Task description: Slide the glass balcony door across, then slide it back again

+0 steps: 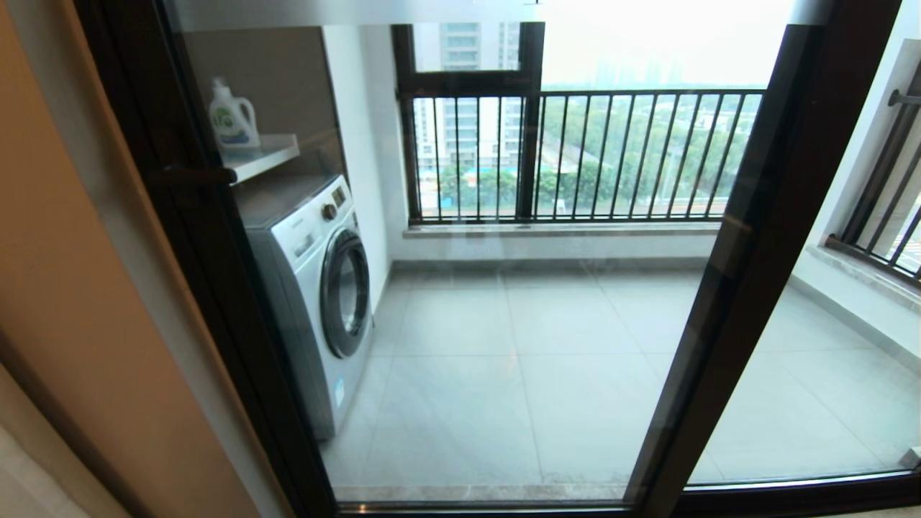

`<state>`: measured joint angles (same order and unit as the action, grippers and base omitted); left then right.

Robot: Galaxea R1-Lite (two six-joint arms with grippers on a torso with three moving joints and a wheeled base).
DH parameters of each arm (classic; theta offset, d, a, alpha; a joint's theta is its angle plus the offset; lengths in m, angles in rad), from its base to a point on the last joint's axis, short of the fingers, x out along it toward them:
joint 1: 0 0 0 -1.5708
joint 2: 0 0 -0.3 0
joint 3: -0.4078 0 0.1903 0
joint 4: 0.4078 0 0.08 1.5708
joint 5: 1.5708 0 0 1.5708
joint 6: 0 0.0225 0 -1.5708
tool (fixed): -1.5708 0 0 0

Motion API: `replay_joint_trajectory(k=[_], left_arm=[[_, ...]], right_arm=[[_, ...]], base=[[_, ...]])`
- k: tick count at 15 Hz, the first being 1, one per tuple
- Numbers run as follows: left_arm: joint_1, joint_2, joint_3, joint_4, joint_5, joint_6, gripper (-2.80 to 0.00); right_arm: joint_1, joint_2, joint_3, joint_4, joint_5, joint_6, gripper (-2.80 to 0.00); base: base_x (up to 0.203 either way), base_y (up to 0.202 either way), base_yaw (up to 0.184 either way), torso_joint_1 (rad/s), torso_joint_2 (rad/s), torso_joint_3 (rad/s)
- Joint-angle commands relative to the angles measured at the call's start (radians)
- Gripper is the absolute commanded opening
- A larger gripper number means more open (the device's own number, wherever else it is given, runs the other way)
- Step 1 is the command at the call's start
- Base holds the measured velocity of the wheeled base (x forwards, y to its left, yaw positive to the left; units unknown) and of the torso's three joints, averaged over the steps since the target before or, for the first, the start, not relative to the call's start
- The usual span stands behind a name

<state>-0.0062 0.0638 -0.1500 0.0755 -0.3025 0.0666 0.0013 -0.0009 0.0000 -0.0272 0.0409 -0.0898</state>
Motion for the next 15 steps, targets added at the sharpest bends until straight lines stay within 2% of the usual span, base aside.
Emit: replay_joint_trajectory(k=[1, 2, 3, 4, 5, 6, 7, 10, 12, 15], left_arm=[[0.001, -0.06, 0.1, -0.033, 0.199, 0.022, -2.8], [0.002, -0.062, 0.111, -0.045, 0.215, -0.025, -2.8], [0.002, -0.062, 0.115, -0.048, 0.23, -0.043, -2.8], [0.002, -0.063, 0.13, -0.056, 0.288, -0.025, -2.8], [0.002, -0.063, 0.145, -0.08, 0.319, 0.007, -2.8], [0.002, -0.062, 0.149, -0.065, 0.287, 0.024, -2.8], [0.002, -0.062, 0.15, -0.066, 0.279, 0.014, -2.8], [0.002, -0.062, 0.15, -0.071, 0.286, -0.001, -2.8], [0.002, -0.063, 0.15, -0.072, 0.292, -0.062, -2.8], [0.002, -0.064, 0.15, -0.072, 0.299, -0.062, -2.8]], right_arm=[[0.0, 0.001, 0.012, 0.0, 0.001, -0.001, -2.8], [0.0, 0.001, 0.011, 0.0, 0.001, -0.001, -2.8], [0.0, 0.001, 0.011, 0.0, 0.001, -0.001, -2.8], [0.0, 0.001, 0.012, 0.0, 0.001, -0.001, -2.8], [0.0, 0.001, 0.011, 0.0, 0.001, -0.001, -2.8], [0.0, 0.001, 0.012, 0.0, 0.001, -0.001, -2.8], [0.0, 0.001, 0.012, 0.0, 0.001, -0.001, -2.8], [0.0, 0.001, 0.011, 0.0, 0.001, -0.001, -2.8], [0.0, 0.001, 0.012, 0.0, 0.001, -0.001, -2.8], [0.0, 0.001, 0.012, 0.001, 0.002, -0.005, -2.8]], base=[[0.0, 0.0, 0.0, 0.0, 0.0, 0.0], [0.0, 0.0, 0.0, 0.0, 0.0, 0.0], [0.0, 0.0, 0.0, 0.0, 0.0, 0.0], [0.0, 0.0, 0.0, 0.0, 0.0, 0.0], [0.0, 0.0, 0.0, 0.0, 0.0, 0.0], [0.0, 0.0, 0.0, 0.0, 0.0, 0.0], [0.0, 0.0, 0.0, 0.0, 0.0, 0.0], [0.0, 0.0, 0.0, 0.0, 0.0, 0.0], [0.0, 0.0, 0.0, 0.0, 0.0, 0.0], [0.0, 0.0, 0.0, 0.0, 0.0, 0.0]])
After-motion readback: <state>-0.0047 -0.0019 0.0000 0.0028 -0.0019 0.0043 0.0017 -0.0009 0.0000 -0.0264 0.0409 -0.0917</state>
